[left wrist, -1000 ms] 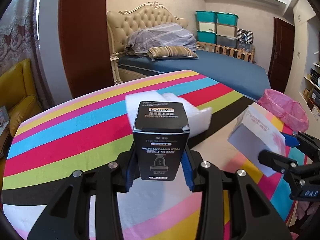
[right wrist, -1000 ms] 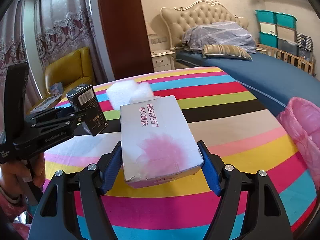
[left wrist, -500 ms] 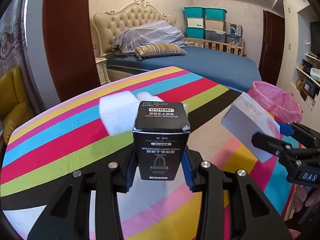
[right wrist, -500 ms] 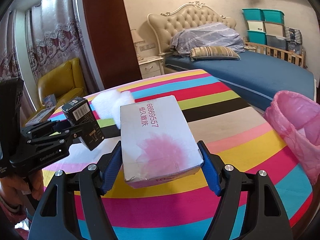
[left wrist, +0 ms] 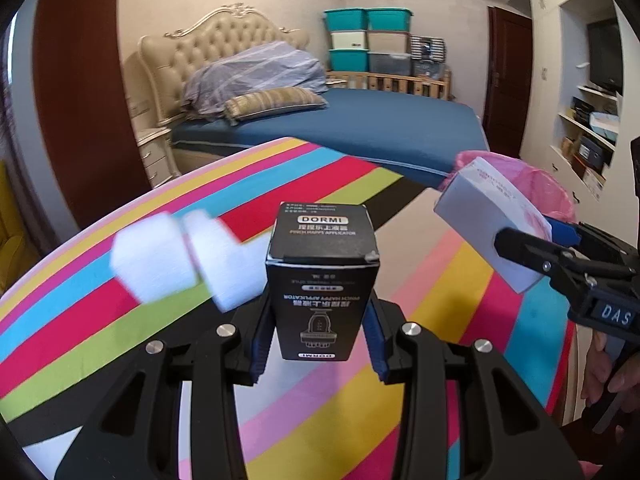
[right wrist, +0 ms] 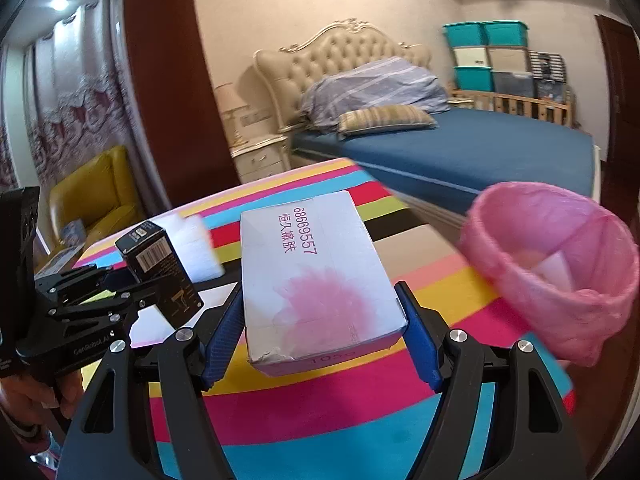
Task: Collect trash
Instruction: 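Carry the black box and printed box over the pink bin, then open both grippers to drop both boxes into the bin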
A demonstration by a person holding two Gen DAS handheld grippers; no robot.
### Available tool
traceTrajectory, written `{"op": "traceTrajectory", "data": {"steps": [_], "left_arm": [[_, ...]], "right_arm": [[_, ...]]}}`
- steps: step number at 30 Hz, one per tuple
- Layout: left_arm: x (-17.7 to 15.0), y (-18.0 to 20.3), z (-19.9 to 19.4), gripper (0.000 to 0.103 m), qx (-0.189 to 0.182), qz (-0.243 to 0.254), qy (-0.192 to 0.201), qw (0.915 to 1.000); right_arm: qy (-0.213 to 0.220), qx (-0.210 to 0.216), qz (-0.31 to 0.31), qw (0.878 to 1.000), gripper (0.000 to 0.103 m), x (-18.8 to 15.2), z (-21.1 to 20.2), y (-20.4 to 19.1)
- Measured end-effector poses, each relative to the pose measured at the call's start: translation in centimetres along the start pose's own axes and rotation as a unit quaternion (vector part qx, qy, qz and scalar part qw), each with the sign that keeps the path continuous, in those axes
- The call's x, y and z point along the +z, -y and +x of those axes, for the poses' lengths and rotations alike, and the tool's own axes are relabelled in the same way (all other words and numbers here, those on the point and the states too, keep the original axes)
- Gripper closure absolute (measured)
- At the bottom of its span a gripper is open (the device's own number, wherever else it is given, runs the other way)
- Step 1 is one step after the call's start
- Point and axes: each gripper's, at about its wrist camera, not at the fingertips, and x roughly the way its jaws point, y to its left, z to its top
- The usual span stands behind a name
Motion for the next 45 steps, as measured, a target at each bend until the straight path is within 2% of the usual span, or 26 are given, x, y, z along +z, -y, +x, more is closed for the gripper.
{"op": "traceTrajectory", "data": {"steps": [9,20,28,38,40,42,45], "left_arm": [[2.5,5.0,1.8,0.064,-0.038,0.042,0.013,0.9983],[6.4,11.4,5.1,0.064,-0.082,0.080,0.029,0.9931],[10.3,16.6,8.2,0.064,-0.131,0.090,0.039,0.9866],[15.0,21.5,12.6,0.063,-0.173,0.081,0.043,0.9807],[15.6,22.2,13.3,0.054,-0.179,0.076,0.044,0.9800],[16.2,22.6,13.8,0.030,-0.169,0.069,0.052,0.9818],[16.3,22.4,13.6,0.028,-0.161,0.068,0.060,0.9827]], "right_arm": [[0.028,-0.050,0.032,0.998,0.034,0.6,-2.1,5.2],[0.057,-0.118,0.067,0.989,0.034,0.9,-4.8,12.4],[0.069,-0.165,0.068,0.982,0.034,2.0,-5.9,16.9],[0.068,-0.188,0.054,0.978,0.033,3.6,-5.0,21.0],[0.069,-0.190,0.054,0.978,0.030,4.0,-4.5,21.9],[0.066,-0.190,0.058,0.978,0.018,4.1,-4.2,22.4],[0.073,-0.193,0.062,0.977,0.018,4.1,-4.6,22.7]]}}
